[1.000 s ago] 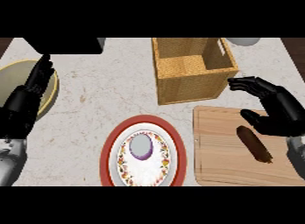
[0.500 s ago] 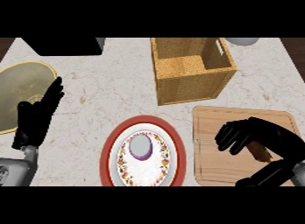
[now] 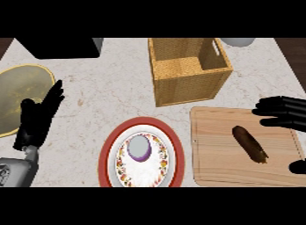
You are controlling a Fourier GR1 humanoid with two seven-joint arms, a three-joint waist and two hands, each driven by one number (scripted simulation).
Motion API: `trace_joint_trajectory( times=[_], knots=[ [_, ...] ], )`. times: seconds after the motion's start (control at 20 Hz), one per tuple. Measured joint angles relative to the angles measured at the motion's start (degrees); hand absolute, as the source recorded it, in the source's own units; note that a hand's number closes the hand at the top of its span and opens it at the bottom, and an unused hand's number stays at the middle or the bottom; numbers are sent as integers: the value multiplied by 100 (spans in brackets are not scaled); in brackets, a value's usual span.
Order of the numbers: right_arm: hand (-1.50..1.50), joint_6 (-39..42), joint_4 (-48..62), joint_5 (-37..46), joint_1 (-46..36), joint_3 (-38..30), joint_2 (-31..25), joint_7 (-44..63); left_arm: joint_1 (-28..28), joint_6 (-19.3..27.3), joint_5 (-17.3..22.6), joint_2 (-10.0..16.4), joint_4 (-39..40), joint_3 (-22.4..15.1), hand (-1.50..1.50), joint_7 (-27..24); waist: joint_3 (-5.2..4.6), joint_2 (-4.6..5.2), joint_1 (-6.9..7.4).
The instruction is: Pick the sweet potato from the cutting board and place it in the basket
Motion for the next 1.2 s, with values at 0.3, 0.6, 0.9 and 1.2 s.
trace_joint_trajectory(
  times=[0.3, 0.6, 0.9, 1.2],
  knots=[
    [-150, 584, -308, 915, 17, -18, -1380, 69, -21, -32, -53, -44, 77, -19, 0, -31, -5, 7, 52],
    [-150, 953, -707, 1271, 257, 32, -1816, 367, -256, -142, -99, -108, 260, 74, 0, -14, 0, 24, 115],
    [-150, 954, -663, 1603, 567, -176, -1629, 370, -344, -275, -211, -221, 361, 182, 0, -29, 4, 30, 148],
    [-150, 719, -249, 1946, 579, -347, -1070, 198, -366, -389, -339, -340, 465, 281, 0, -107, 5, 37, 177]
  ],
)
